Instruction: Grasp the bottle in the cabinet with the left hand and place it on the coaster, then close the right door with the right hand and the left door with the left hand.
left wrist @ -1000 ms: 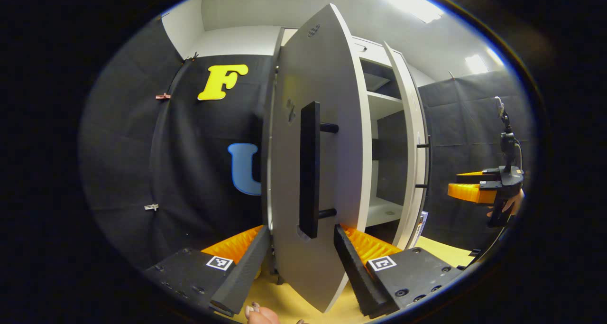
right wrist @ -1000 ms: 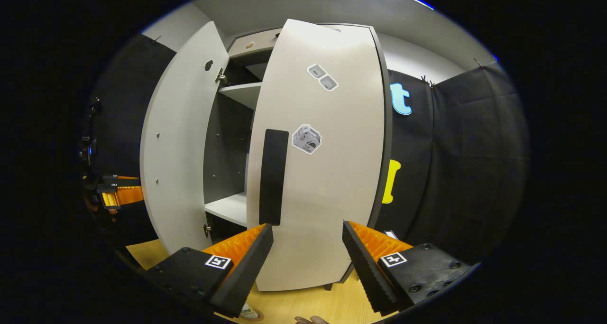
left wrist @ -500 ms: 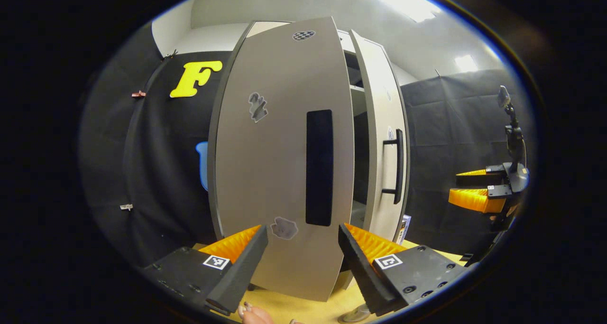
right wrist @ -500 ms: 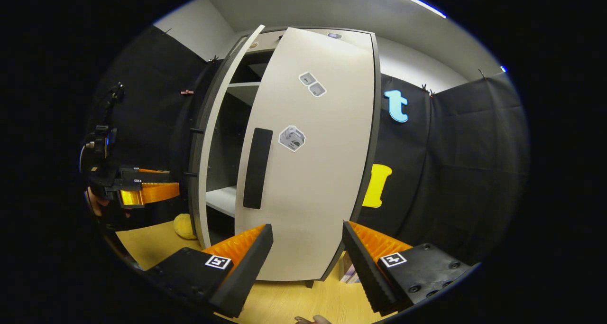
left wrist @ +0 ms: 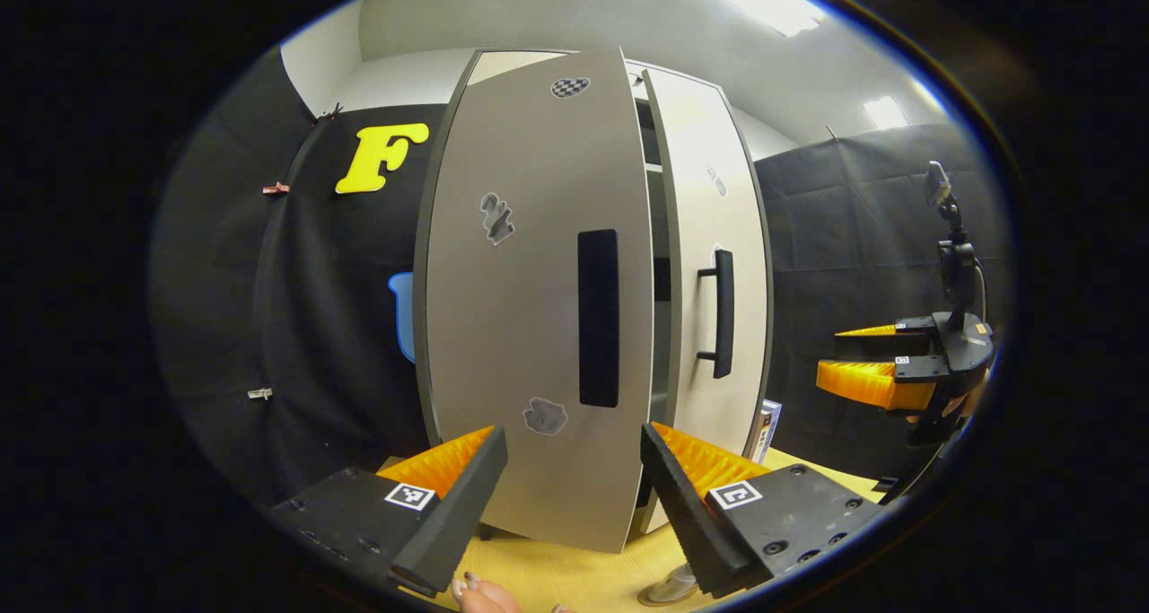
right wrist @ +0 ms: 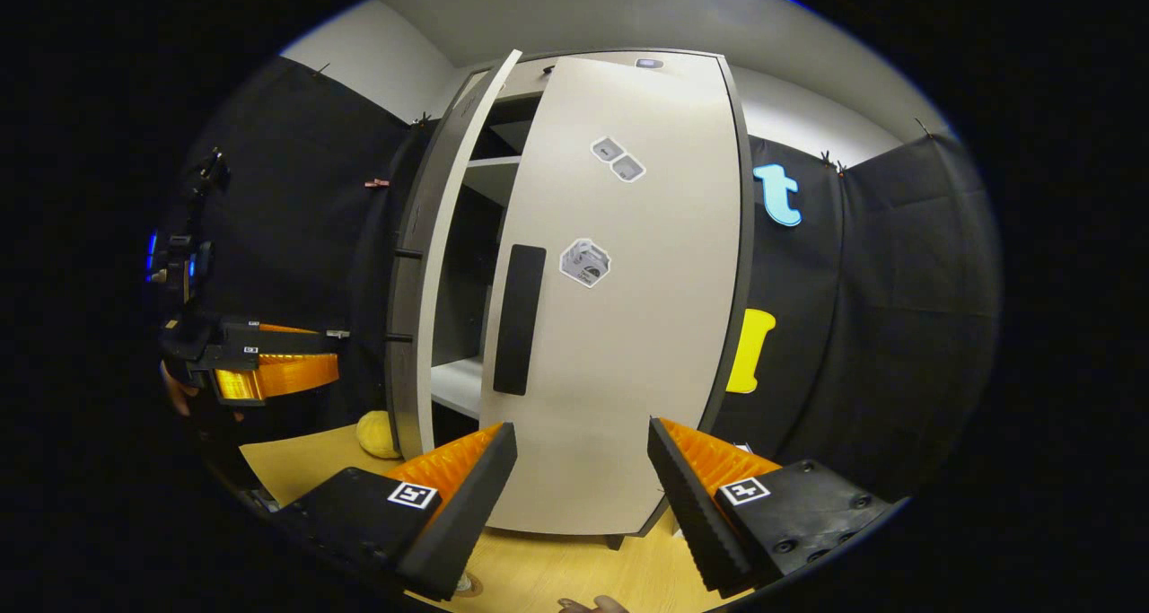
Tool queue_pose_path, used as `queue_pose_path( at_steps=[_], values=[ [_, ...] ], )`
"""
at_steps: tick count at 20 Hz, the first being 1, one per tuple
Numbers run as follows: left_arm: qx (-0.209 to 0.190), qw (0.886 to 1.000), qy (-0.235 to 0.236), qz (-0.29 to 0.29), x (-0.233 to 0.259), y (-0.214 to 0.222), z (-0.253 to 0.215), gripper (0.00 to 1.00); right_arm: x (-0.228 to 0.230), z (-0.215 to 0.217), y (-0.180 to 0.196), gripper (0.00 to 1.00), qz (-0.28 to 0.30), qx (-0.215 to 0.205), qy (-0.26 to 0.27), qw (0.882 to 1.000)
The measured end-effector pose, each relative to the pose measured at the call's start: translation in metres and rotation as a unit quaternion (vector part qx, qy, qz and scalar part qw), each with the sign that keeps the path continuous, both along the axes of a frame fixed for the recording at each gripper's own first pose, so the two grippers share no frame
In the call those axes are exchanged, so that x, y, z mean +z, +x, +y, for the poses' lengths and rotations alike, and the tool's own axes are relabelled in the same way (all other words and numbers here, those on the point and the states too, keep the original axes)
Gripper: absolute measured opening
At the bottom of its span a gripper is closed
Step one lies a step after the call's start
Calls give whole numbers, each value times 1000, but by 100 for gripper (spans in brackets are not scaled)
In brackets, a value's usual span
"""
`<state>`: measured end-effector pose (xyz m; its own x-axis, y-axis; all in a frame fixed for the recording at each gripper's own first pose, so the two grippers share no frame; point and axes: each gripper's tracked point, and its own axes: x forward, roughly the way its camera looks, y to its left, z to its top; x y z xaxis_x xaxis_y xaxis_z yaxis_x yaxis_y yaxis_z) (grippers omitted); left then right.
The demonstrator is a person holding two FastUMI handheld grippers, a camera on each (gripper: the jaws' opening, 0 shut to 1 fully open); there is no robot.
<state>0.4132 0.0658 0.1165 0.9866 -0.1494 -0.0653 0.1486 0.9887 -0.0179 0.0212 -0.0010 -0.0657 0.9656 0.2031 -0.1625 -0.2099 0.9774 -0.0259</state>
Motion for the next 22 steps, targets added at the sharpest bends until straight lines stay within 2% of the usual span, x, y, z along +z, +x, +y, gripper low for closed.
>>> queue_pose_path(
  at_steps=[7,12,22],
  values=[
    [-1,1000,5,8,-5,-10,3,93,4,-5,-8,98,-1,-11,9,1000],
    [3,1000,17,6,-2,-9,8,95,4,-10,-17,98,2,-22,15,1000],
    [-10,1000,-9,8,-3,-6,1,95,8,-22,-26,98,5,-42,12,999]
  ],
)
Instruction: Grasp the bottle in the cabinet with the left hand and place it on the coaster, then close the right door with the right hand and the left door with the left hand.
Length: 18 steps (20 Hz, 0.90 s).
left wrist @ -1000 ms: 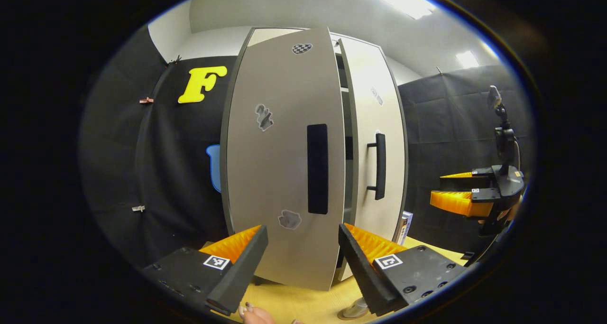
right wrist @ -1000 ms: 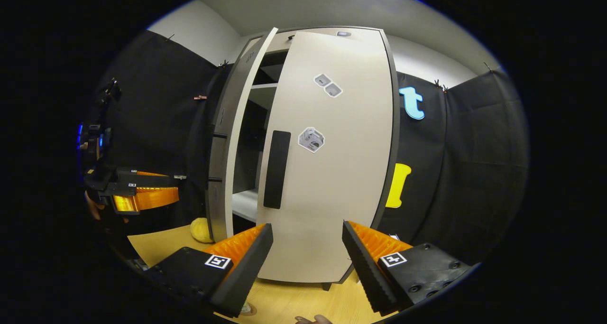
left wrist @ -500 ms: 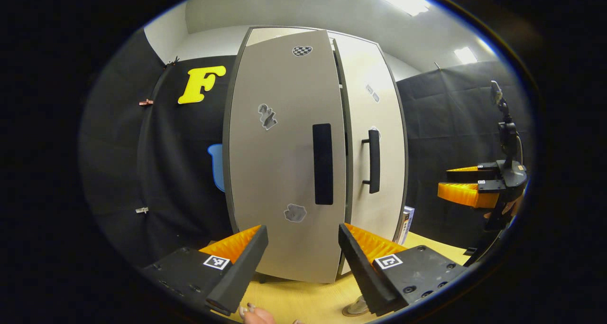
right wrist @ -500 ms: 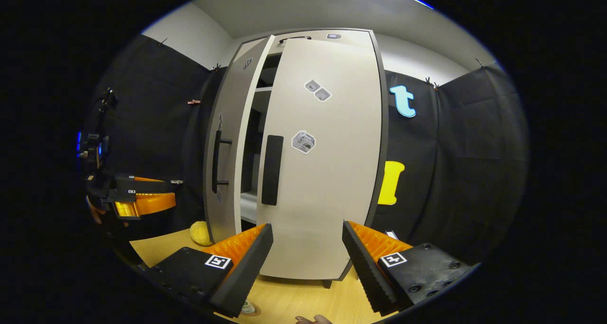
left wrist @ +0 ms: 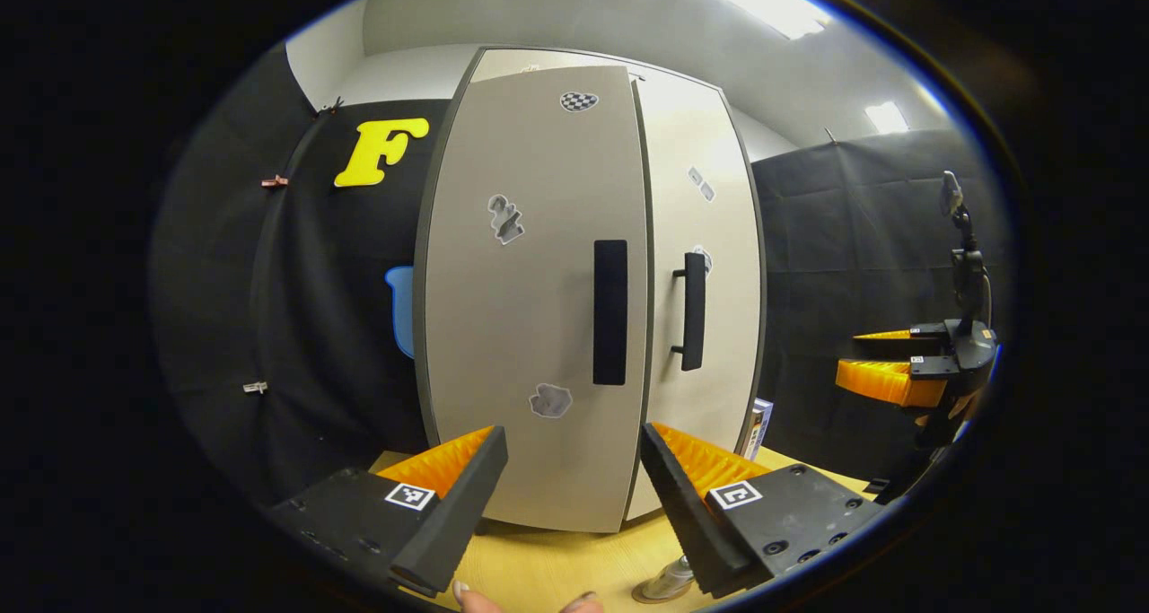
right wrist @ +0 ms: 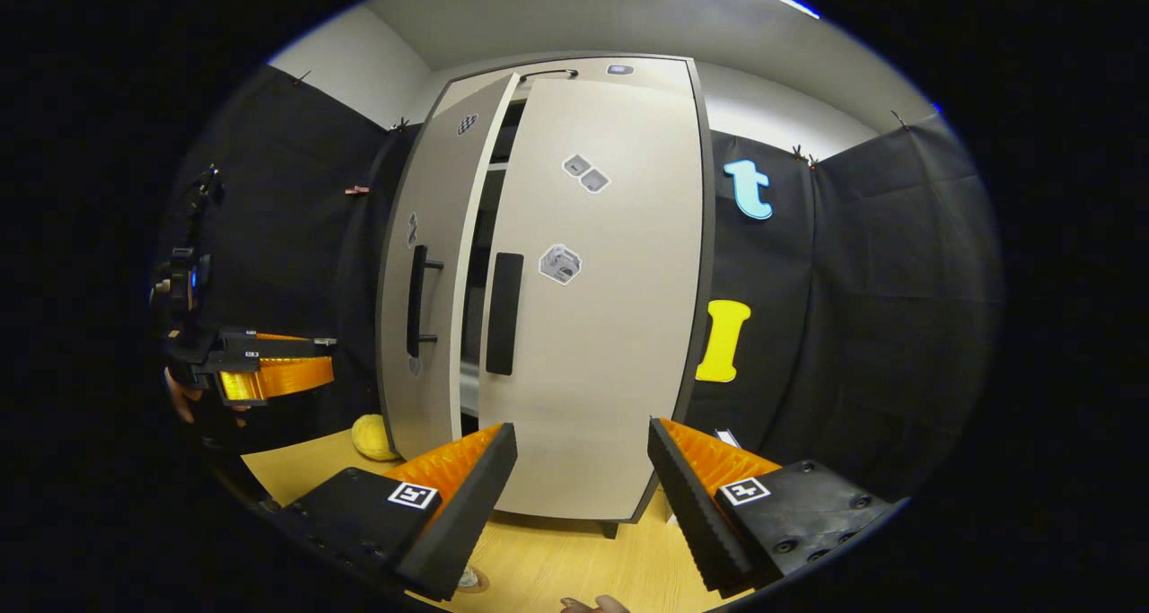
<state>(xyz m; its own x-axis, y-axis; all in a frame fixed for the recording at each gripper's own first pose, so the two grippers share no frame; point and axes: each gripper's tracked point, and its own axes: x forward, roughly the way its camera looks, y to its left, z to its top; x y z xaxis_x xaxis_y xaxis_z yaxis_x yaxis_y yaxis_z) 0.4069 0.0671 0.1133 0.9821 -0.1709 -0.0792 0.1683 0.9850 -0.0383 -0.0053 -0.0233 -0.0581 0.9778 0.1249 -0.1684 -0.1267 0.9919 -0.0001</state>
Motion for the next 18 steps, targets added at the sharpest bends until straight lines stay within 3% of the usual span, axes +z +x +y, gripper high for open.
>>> queue_pose_path(
  at_steps=[18],
  values=[
    [5,1000,14,-1,-1,-1,5,95,4,3,-2,98,-2,2,1,1000]
  ],
)
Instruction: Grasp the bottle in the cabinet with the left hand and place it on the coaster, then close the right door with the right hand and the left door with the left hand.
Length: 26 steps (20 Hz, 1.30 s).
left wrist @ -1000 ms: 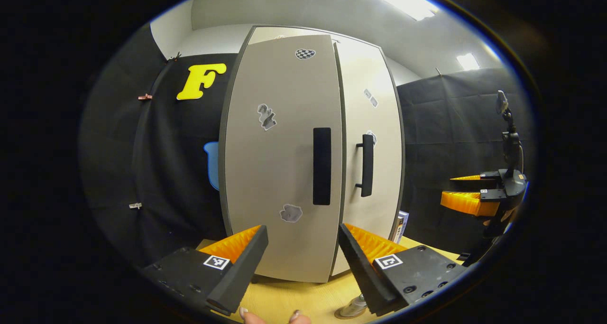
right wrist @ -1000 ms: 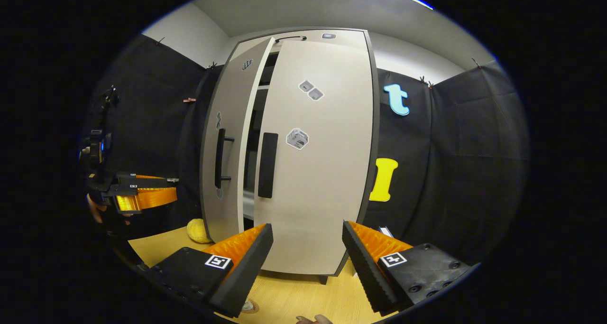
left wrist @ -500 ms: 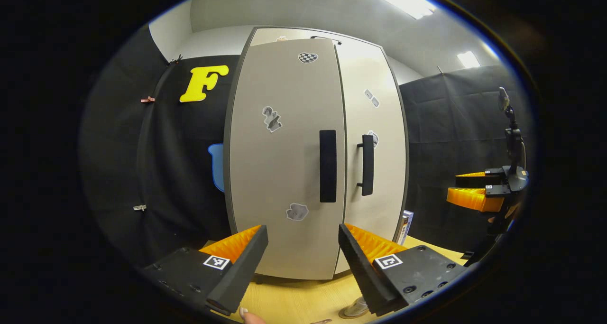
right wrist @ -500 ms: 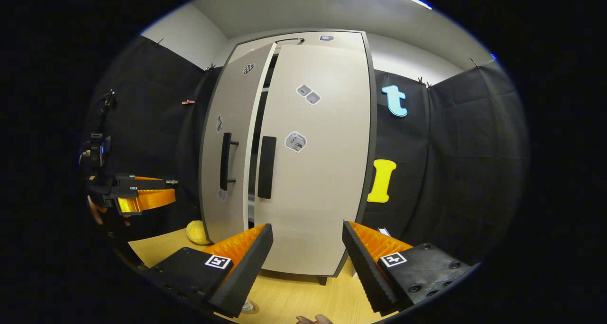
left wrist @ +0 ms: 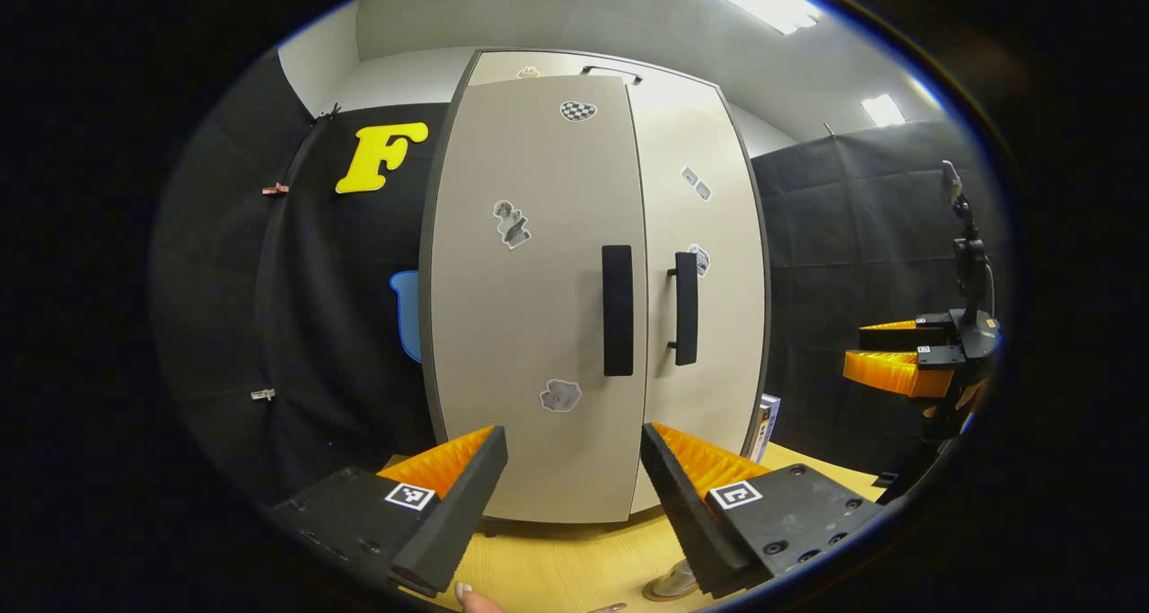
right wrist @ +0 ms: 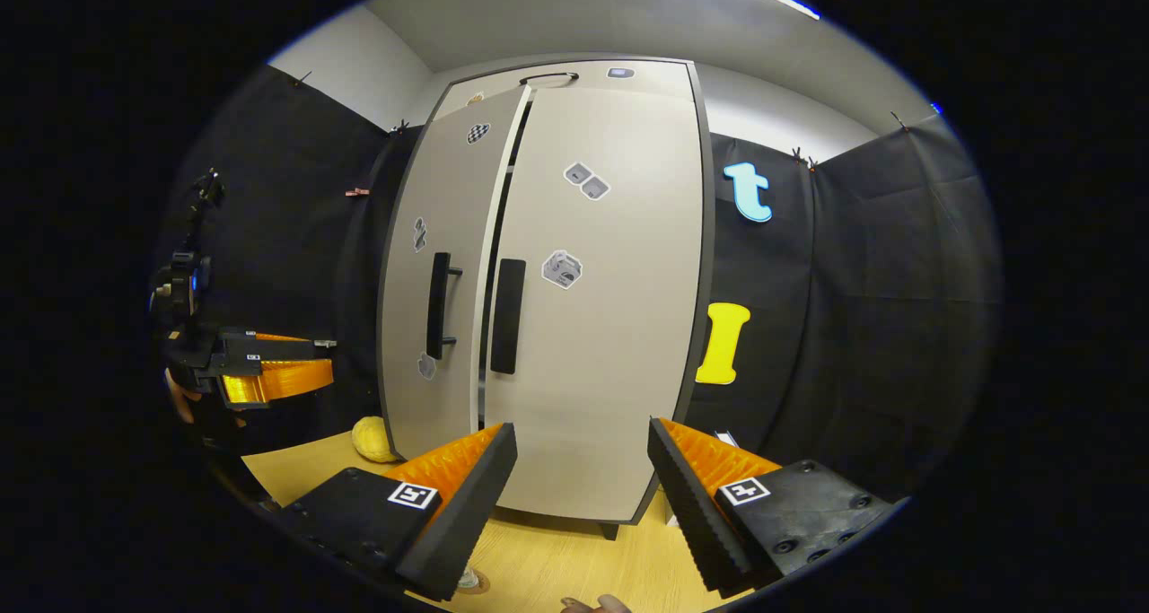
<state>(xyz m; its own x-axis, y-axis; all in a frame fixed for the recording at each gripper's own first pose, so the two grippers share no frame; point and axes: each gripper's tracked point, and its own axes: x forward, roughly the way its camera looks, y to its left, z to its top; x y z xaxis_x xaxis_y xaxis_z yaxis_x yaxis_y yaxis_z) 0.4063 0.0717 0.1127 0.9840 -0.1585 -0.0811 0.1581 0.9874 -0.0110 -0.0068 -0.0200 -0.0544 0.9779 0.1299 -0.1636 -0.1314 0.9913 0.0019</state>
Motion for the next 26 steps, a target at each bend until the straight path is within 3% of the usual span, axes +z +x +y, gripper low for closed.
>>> queue_pose_path(
  at_steps=[26],
  values=[
    [6,1000,20,1,-2,0,5,95,1,6,-4,98,-1,1,-6,1000]
  ],
)
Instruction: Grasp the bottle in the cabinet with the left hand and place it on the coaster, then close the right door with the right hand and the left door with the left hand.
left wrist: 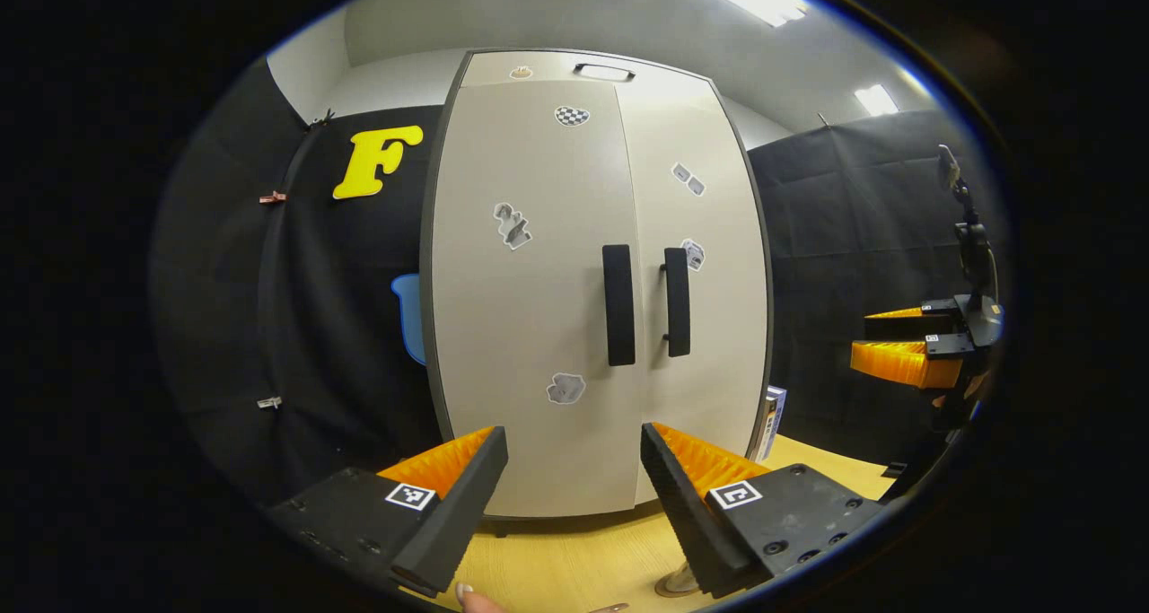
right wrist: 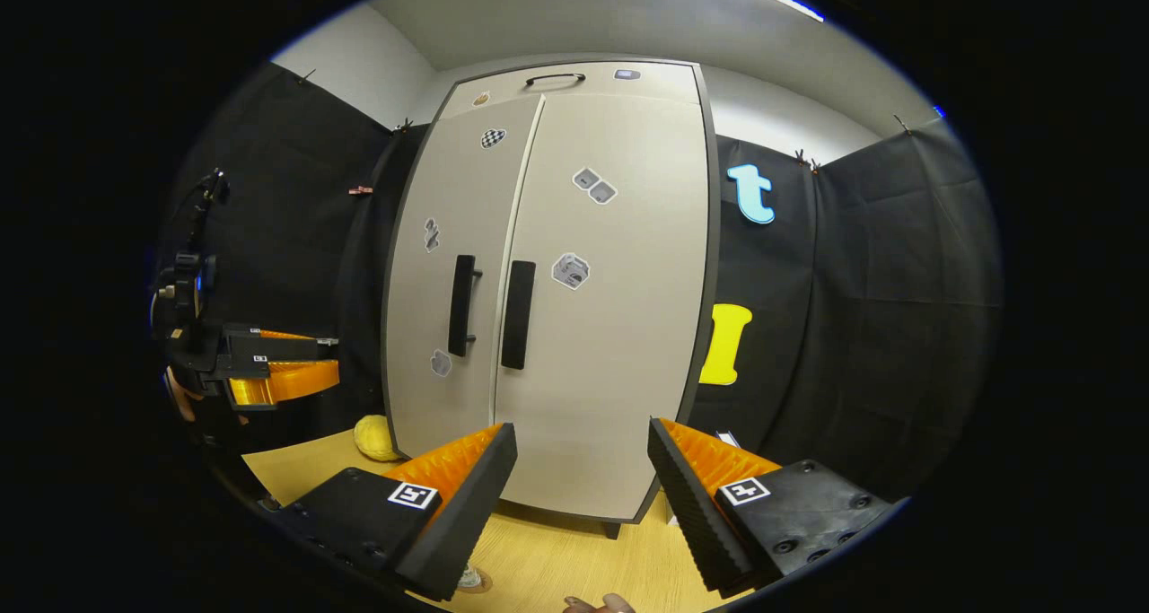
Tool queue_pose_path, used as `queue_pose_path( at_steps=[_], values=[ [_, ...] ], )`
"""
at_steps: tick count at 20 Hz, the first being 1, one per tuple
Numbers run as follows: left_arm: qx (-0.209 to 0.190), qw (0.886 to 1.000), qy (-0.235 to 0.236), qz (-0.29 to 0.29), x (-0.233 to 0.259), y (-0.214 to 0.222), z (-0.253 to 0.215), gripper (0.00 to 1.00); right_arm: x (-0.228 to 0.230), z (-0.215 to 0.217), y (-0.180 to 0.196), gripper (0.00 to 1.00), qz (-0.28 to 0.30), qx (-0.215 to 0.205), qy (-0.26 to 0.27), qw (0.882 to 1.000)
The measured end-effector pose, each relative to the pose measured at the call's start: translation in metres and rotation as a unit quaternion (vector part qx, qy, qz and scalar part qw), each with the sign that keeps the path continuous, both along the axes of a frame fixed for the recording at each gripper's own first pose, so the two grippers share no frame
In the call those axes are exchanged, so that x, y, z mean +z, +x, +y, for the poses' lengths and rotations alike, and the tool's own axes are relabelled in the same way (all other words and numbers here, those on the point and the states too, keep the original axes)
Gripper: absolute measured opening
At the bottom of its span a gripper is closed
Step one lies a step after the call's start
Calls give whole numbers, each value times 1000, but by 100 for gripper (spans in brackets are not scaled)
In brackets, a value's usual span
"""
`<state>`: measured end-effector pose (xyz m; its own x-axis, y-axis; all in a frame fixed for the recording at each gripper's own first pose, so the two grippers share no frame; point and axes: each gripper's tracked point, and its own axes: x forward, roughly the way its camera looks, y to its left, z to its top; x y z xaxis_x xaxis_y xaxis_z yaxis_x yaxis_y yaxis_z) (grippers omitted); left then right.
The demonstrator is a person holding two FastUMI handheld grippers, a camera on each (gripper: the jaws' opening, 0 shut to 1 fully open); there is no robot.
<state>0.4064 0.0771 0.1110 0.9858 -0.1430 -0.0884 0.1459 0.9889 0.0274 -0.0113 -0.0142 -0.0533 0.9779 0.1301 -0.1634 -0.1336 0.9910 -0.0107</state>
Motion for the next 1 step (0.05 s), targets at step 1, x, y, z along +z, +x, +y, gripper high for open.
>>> queue_pose_path(
  at_steps=[1],
  values=[
    [3,1000,1,0,0,0,1,95,1,1,0,98,-1,1,0,1000]
  ],
)
